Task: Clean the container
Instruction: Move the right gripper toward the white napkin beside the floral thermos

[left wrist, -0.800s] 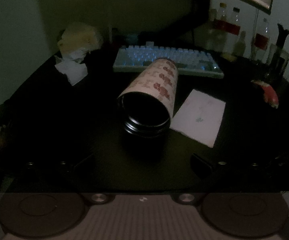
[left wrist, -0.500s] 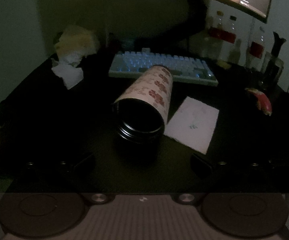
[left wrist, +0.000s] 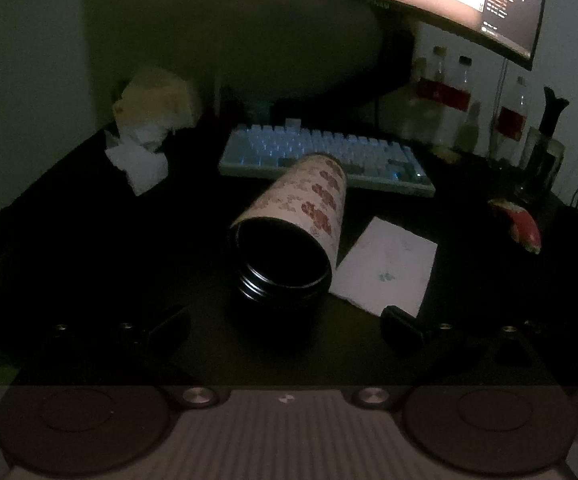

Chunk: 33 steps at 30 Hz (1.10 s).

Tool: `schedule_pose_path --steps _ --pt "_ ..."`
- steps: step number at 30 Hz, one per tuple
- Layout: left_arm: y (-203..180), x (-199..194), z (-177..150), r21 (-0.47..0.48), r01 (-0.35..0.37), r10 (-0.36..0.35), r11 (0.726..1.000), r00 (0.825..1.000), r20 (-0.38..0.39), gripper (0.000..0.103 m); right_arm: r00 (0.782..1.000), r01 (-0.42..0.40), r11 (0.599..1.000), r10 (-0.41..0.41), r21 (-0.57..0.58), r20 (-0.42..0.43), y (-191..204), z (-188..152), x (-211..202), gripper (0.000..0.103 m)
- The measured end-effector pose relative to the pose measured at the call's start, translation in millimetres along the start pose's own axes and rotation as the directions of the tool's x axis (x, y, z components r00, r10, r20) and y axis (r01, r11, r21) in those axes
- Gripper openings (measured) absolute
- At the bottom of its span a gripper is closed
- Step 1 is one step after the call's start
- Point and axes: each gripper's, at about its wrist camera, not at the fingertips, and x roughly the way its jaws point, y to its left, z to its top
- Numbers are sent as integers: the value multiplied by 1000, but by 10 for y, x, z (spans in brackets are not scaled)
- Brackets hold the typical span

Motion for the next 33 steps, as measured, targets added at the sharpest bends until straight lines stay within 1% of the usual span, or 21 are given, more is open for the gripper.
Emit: schedule_pose_path --steps 3,8,9,11,13,15,16,18,20,23,26,27,28,29,30,31,32,33 --pt "1 25 3 4 -9 9 1000 1000 2 103 999 -38 999 38 -11 -21 -28 56 13 103" --pt "10 106 10 14 37 -37 999 999 -15 103 994 -99 993 97 -56 -47 -73 113 80 103" --pt "3 126 4 17 22 -22 1000 1000 -14 103 992 -113 991 109 -66 -60 -83 135 105 103" --pt "-17 164 -13 24 -32 32 999 1000 2 103 991 -119 988 112 -94 -79 -94 173 143 103" --pt "-17 192 -20 22 -54 54 998 998 23 103 991 -112 981 99 -157 -89 -71 221 174 103" --pt "8 211 -6 3 -40 40 999 999 32 103 988 -140 969 122 -206 -99 -70 264 217 103" --pt "21 219 6 -7 -31 31 1000 999 34 103 983 -167 962 145 -215 -115 -72 285 243 103" --pt "45 242 33 -20 -8 9 1000 999 39 103 973 -212 952 183 -222 -141 -79 326 291 103" --pt "50 270 44 -7 7 -6 1000 999 49 103 965 -241 945 210 -219 -158 -90 368 335 103" --pt "15 344 47 24 10 -11 1000 998 58 103 970 -227 937 194 -265 -144 -87 421 370 103" --pt "-15 419 36 40 11 -13 999 998 54 102 973 -219 937 188 -271 -135 -157 507 418 103" --pt "-17 431 30 38 14 -16 999 998 60 101 975 -207 938 175 -277 -136 -178 538 444 102" --pt "-5 427 26 26 15 -17 1000 997 78 95 978 -197 936 165 -291 -131 -197 559 459 99" --pt "5 422 24 15 17 -18 1000 996 91 92 980 -188 933 156 -306 -126 -215 579 474 97" --pt "14 419 23 6 20 -20 1000 995 101 92 982 -179 933 147 -314 -120 -236 597 492 94" --pt "20 422 25 2 24 -25 1000 995 99 92 984 -169 932 139 -321 -114 -258 616 511 86" --pt "29 426 25 -3 31 -30 1000 995 97 92 983 -172 929 140 -328 -118 -270 630 532 83" --pt "39 429 24 -10 35 -34 999 995 92 92 982 -178 926 144 -333 -125 -283 647 562 75"
